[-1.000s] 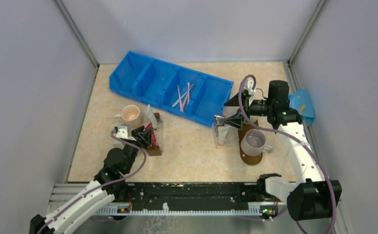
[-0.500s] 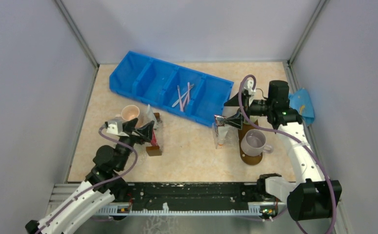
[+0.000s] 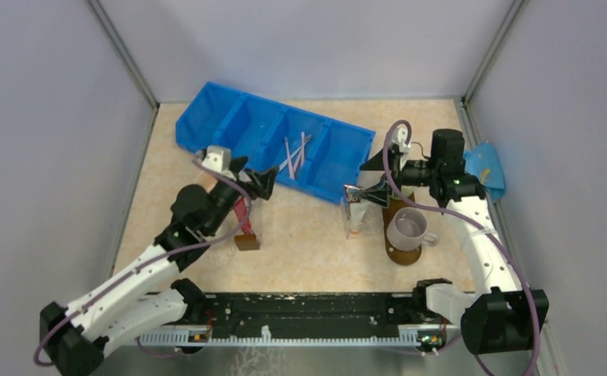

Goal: Prepare toiletry sets of a toothbrush and toothpaste on the tray
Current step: Place the toothpaste in the toothpaste holder, then pick up the toothbrush from the storage box.

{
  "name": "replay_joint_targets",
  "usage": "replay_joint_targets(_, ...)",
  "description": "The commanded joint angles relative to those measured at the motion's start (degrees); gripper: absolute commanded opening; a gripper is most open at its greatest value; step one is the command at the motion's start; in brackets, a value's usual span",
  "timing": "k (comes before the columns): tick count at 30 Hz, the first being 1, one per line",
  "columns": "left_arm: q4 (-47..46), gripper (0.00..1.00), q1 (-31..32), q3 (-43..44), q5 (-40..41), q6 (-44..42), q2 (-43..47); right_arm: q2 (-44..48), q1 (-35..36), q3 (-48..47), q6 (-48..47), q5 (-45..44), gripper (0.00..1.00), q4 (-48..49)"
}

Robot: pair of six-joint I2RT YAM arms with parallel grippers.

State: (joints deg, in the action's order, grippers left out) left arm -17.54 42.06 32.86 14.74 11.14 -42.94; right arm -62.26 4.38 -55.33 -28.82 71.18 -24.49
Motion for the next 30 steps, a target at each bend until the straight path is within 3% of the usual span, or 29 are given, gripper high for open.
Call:
replay_joint_targets(1, -4.25, 1.00, -0.53, 9.79, -5.44, -3.44, -11.12, 1.05, -0.55, -2.19, -1.12, 1.12, 0.79, 0.78)
replay_joint_targets(11, -1.63, 1.00, -9.00, 32.01, -18.90, 1.16, -38.66, 0.04, -5.28, -4.68, -1.32, -1.04, 0.79, -2.10)
replay_joint_targets(18, 8.85, 0.95, -10.94, 47.91, -13.67, -0.87, -53.84, -2.34, -11.16, -7.06, -1.63, -2.03, 0.78, -4.80)
replay_joint_targets(24, 16.27, 0.84, -11.95, 61.06, -11.78, -4.64, -64.54, -4.62, -12.57, -7.07, -2.64, -4.40, 0.78, -5.45)
replay_joint_targets(30, 17.02, 0.72, -13.79, 59.89, -12.12, -4.62, -69.31, -5.81, -13.03, -6.58, -3.90, -6.45, 0.78, -5.33)
